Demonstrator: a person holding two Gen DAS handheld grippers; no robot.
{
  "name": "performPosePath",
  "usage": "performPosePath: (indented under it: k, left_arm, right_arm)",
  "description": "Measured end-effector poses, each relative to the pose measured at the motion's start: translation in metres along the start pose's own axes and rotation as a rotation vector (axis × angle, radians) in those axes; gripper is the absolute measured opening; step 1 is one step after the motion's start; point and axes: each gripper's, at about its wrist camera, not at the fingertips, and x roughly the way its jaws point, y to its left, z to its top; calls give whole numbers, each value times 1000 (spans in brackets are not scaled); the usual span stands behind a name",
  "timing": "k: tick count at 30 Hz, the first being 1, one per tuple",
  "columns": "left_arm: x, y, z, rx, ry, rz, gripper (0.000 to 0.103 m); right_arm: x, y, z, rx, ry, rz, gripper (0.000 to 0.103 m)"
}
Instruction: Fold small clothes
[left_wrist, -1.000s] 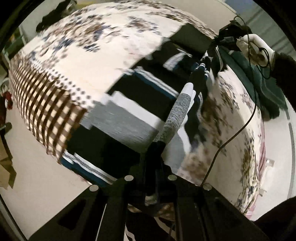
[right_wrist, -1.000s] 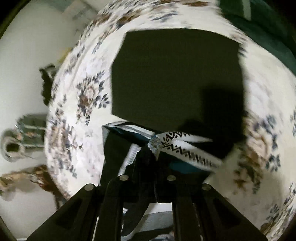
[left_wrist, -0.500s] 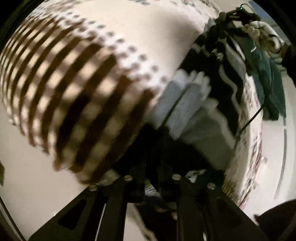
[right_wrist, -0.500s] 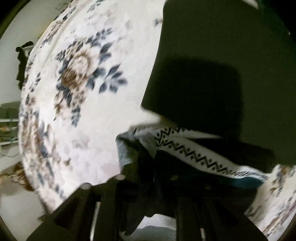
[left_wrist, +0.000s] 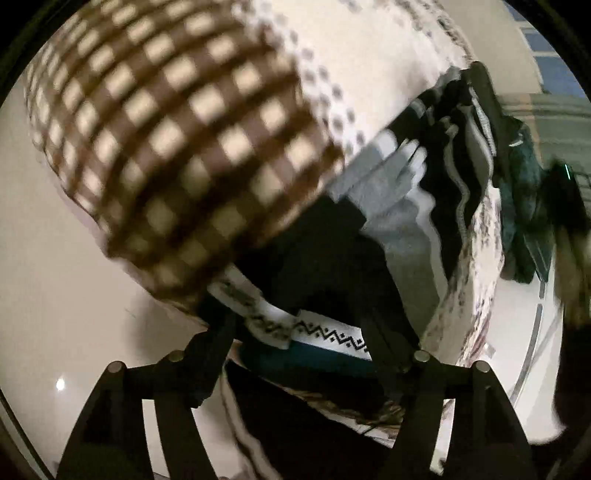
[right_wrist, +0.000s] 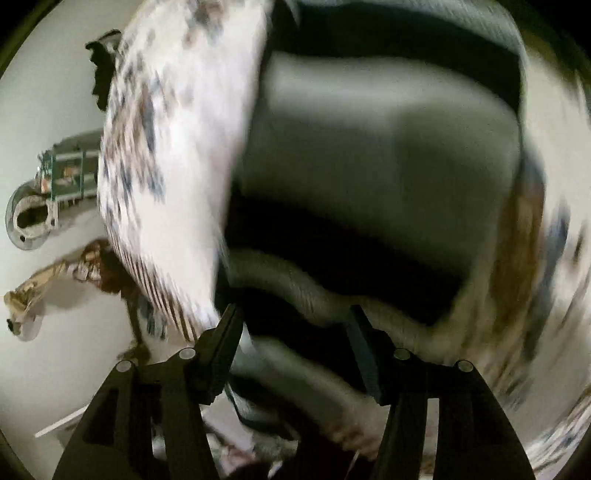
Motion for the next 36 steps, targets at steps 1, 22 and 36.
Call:
performPosePath:
  k: [1,22,36]
  left_arm:
    - [8,-3,-2,-20,-2,4,59]
    - [-62,17,-2,9,-241,124,9]
    - [-58,-28,-14,64,-273,145,54]
  right_arm:
    - [14,-9,-19,18,22,13,60]
    - [257,-16,-272,162,431,199,31]
    - [78,-26,-175,154,37,254,45]
